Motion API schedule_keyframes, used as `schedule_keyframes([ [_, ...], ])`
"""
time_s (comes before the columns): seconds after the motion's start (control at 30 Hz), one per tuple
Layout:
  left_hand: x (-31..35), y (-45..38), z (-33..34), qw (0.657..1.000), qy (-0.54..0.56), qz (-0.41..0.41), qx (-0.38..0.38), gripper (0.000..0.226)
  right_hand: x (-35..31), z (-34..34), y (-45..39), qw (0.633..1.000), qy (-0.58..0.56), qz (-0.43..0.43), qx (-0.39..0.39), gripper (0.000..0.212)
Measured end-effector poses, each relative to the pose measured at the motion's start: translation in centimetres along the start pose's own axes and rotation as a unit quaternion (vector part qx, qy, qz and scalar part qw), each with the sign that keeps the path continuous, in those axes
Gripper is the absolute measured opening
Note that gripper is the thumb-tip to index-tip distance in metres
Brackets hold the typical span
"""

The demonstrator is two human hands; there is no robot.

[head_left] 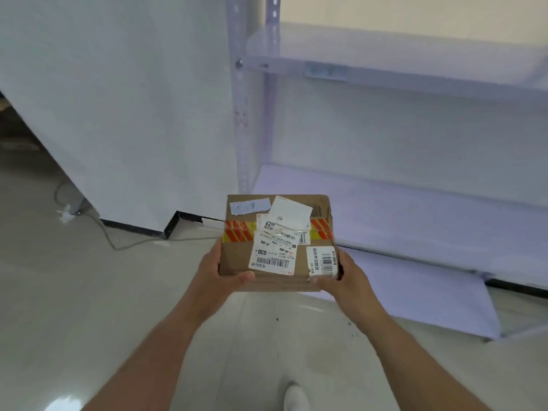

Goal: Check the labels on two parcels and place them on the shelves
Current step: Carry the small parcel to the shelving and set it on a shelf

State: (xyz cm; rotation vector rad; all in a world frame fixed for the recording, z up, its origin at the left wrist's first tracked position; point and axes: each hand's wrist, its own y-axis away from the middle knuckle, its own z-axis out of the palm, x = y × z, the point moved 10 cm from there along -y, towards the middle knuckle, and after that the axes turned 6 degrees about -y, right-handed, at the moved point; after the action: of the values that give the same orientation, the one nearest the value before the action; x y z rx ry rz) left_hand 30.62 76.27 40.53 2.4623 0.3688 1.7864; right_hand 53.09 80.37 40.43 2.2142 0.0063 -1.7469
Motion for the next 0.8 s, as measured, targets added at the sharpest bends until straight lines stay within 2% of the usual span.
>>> schedule_keyframes([
  [0.37, 3.0, -12.4, 9.4, 0.998, -0.001, 0.025, -0.057, 0.063, 2.8, -8.9, -9.7, 0.998, -0.037, 0.004, 0.049, 0.053],
  [0.8, 0.2, -22.4, 14.2, 0.995, -0.013, 0.027, -0.096, 0.063, 7.1, -11.7, -18.1, 0.997, -0.055, 0.013, 0.059, 0.044],
])
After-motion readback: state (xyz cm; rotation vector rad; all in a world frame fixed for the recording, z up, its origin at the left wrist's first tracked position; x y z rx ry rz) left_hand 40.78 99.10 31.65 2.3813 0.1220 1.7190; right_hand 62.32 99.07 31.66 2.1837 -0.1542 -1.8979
